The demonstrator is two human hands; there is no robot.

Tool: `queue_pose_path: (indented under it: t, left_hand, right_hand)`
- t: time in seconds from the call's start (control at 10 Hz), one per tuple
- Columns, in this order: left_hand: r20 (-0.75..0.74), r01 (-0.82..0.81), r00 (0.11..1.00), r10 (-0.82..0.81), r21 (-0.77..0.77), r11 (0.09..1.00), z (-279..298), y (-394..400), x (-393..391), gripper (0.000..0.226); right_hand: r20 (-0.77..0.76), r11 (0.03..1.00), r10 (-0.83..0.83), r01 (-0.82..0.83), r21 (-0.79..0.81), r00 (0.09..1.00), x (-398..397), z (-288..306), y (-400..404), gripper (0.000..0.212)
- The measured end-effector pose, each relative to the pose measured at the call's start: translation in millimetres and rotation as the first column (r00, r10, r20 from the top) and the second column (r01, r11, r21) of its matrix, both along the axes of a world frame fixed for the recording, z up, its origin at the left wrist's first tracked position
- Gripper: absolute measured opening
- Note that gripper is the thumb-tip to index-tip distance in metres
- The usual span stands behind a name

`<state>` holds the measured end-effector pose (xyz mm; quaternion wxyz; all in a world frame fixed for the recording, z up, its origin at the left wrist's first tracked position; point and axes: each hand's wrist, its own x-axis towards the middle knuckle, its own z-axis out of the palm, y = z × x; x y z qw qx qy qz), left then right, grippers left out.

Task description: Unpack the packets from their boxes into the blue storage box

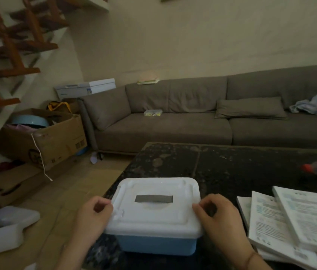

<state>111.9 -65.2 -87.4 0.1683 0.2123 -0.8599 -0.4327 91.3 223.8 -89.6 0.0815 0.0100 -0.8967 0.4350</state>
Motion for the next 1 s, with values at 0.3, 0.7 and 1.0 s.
queue_pose_path:
  t: [0.3,0.7,1.0]
  left_hand:
    - [0.298,-0.162,0.953,-0.053,0.651,0.741,2.8,-3.0,-2.6,0.039]
    - [0.257,0.011,0.966,0.023,-0.131,0.991,1.4,15.9,-13.9,0.027]
    - [0.048,-0.036,0.998,0.051,-0.268,0.963,15.7,46.0,2.4,0.079]
  right_hand:
    - [0.559,0.821,0.134,0.224,-0.524,0.819,-9.3,2.1,-17.1,0.038]
    - [0.309,0.935,-0.076,-0.039,0.351,0.948,-7.8,23.9,-40.3,0.061]
    - [0.093,0.941,0.112,-0.136,0.310,0.989,9.1,58.0,-1.2,0.077]
